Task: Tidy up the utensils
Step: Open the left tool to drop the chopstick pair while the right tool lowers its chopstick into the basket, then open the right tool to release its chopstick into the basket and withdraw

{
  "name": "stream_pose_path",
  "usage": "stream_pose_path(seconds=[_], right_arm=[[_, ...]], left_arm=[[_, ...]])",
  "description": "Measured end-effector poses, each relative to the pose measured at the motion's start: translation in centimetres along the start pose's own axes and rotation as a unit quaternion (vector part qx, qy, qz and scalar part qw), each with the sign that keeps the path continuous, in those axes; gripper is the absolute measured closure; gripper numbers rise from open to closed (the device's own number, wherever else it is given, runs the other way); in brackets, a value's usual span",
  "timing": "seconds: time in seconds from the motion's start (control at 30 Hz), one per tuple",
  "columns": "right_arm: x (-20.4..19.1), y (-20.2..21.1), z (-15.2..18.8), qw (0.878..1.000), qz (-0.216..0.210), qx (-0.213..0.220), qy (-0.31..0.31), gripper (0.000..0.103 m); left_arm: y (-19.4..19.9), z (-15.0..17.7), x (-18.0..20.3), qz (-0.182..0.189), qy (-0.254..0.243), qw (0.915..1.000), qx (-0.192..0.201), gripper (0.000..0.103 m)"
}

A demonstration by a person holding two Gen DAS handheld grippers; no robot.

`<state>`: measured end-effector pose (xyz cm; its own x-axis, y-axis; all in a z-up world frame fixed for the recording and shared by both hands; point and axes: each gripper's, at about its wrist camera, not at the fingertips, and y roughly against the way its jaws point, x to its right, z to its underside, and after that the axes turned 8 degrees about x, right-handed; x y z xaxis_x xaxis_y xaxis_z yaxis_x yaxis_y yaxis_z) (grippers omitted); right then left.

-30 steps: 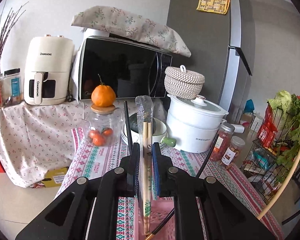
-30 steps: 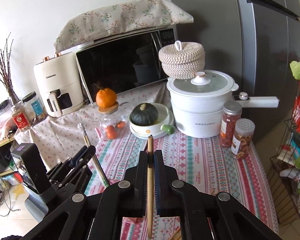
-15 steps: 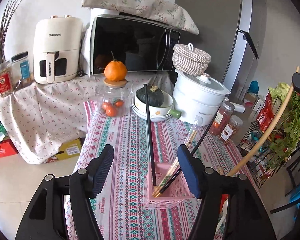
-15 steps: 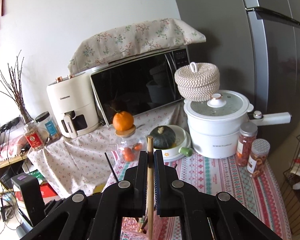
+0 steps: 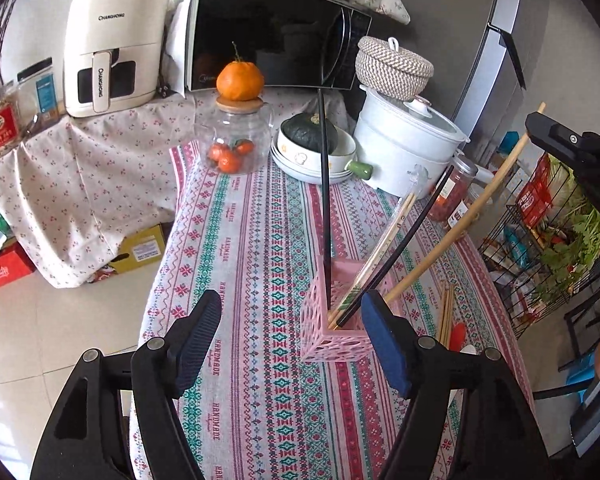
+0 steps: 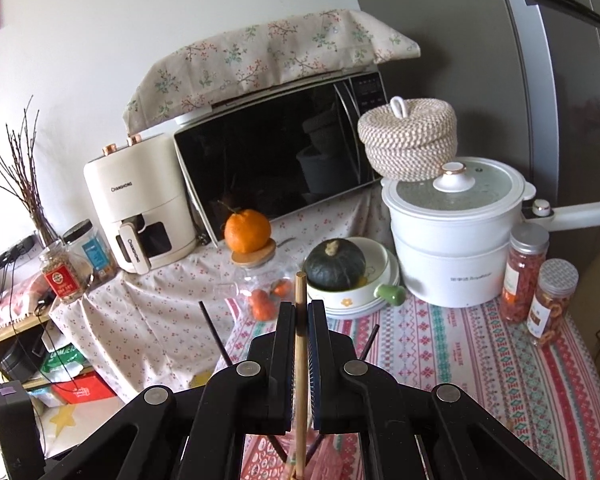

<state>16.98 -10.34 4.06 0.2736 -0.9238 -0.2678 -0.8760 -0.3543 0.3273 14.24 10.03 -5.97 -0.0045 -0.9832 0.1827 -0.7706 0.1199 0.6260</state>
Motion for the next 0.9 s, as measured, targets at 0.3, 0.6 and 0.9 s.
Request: stream_pose_path(seconds=[0.3,0.6,0.9], right_arm=[[0.9,-3.6,2.7,0.998,0.002,-0.066,-0.018,0.098],[2.1,-4.2,3.1,0.997,0.01,-0.075,-0.03,0.096],[2.6,-2.2,2.0,0.998,0.004,-0.061,-0.034,0.073]], left_arm=[[-0.5,0.5,0.4,0.0,-0.015,0.9998,-0.017,0.028],[-0.5,0.6,0.4,-0.001,-0.017,0.9997,-0.02,0.028],[0.1,0.6,1.0,0.005,-0.026,0.9994,-0.02,0.028]])
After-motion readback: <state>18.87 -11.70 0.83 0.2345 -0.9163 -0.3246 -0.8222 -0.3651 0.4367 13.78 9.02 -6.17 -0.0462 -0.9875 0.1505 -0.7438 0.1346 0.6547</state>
